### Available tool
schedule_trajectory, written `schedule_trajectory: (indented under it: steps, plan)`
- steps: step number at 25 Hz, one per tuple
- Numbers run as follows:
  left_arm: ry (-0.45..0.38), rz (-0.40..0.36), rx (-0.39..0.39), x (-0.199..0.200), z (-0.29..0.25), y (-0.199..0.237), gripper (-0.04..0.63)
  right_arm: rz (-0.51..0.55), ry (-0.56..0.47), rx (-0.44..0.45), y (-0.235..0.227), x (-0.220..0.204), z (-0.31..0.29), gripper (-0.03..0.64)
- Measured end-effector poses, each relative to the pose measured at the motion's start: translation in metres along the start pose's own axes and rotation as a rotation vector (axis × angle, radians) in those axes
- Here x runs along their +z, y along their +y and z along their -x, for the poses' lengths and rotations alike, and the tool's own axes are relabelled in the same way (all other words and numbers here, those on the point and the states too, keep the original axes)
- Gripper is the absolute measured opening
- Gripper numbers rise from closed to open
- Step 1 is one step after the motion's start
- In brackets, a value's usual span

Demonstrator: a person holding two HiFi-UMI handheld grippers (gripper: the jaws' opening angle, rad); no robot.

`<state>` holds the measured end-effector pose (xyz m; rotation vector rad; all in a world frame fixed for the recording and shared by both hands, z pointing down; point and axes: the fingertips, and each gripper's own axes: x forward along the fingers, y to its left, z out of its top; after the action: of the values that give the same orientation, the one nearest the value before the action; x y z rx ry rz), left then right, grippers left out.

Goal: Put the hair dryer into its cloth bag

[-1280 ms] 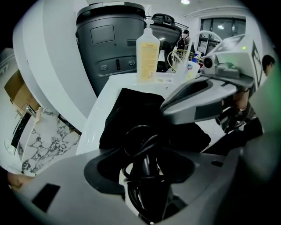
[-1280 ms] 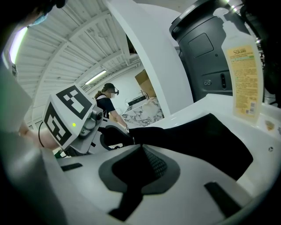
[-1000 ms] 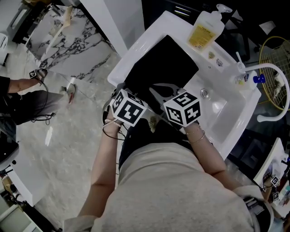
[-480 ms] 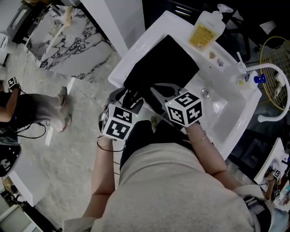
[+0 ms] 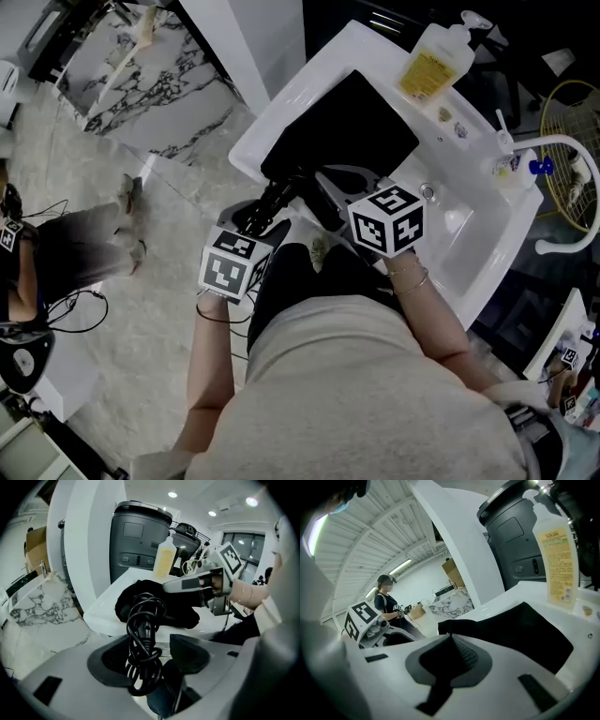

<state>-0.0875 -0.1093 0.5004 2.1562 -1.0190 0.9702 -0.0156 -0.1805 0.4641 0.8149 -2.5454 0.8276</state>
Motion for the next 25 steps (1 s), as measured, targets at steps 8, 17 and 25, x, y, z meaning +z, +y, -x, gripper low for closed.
schedule_trajectory:
  steps: [8,17,25]
  plan:
    - [-0.002,-0.034,0.064,-0.001,-0.004,0.004,0.187,0.011,-0.013,0.003,0.004,0.002,0.001,0.008]
    - [-0.055,-0.041,0.059,0.022,0.002,0.0,0.181,0.011,-0.019,0.016,0.008,0.004,0.005,0.008]
    - [-0.111,-0.025,0.047,0.04,0.002,0.0,0.181,-0.001,-0.025,0.041,0.013,0.007,0.004,0.008]
